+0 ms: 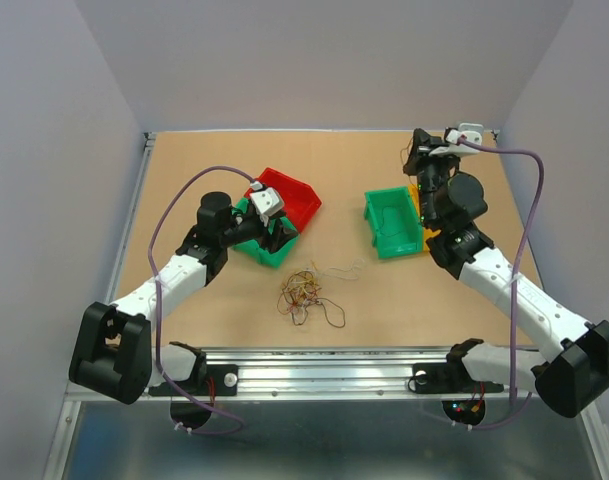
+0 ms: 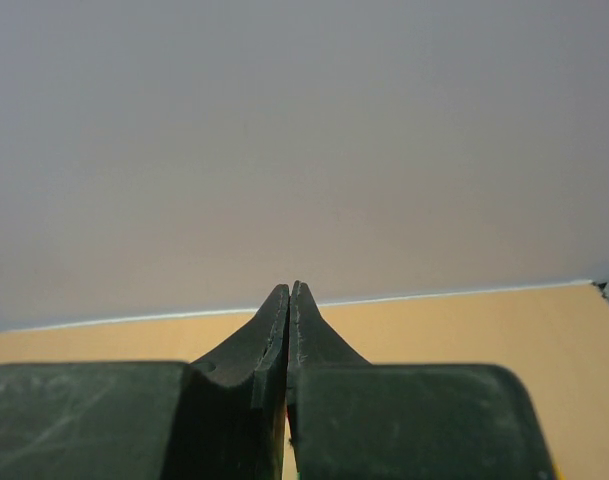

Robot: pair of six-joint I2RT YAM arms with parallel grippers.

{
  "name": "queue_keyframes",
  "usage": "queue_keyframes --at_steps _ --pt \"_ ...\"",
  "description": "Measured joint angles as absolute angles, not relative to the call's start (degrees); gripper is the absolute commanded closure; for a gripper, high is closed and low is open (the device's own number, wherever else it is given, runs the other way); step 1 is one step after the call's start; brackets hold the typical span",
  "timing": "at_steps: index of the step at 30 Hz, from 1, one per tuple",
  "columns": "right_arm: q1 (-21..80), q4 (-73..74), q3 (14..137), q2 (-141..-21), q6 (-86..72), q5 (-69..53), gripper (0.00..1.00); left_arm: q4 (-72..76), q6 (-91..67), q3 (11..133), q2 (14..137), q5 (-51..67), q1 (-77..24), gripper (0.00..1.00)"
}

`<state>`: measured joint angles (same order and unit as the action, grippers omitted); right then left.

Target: Untangle the cables

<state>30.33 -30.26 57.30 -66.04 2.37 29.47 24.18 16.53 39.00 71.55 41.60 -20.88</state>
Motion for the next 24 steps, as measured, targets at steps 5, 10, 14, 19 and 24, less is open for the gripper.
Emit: queue_keyframes --at_steps 5,10,14,19,24 --pt "30.33 -31.16 53.65 -66.41 -1.19 26.59 0.99 24.14 16.62 39.0 71.55 41.63 -20.88 0.29" --pt "30.33 -32.16 52.31 -68.34 -4.58 23.03 0.99 24.1 16.71 39.0 71.55 41.71 -20.88 0.29" --pt "30.33 -32.6 50.87 -69.12 -7.22 20.14 0.99 23.94 16.99 39.0 71.55 41.78 -20.88 0.29" --pt "30.33 -34.44 48.38 -69.08 -12.69 15.18 0.99 23.57 17.1 39.0 71.55 41.89 -20.88 0.29" --pt "30.33 -35.2 45.6 -69.04 -17.89 11.68 0.99 23.2 17.32 39.0 71.55 42.04 -20.88 0.29"
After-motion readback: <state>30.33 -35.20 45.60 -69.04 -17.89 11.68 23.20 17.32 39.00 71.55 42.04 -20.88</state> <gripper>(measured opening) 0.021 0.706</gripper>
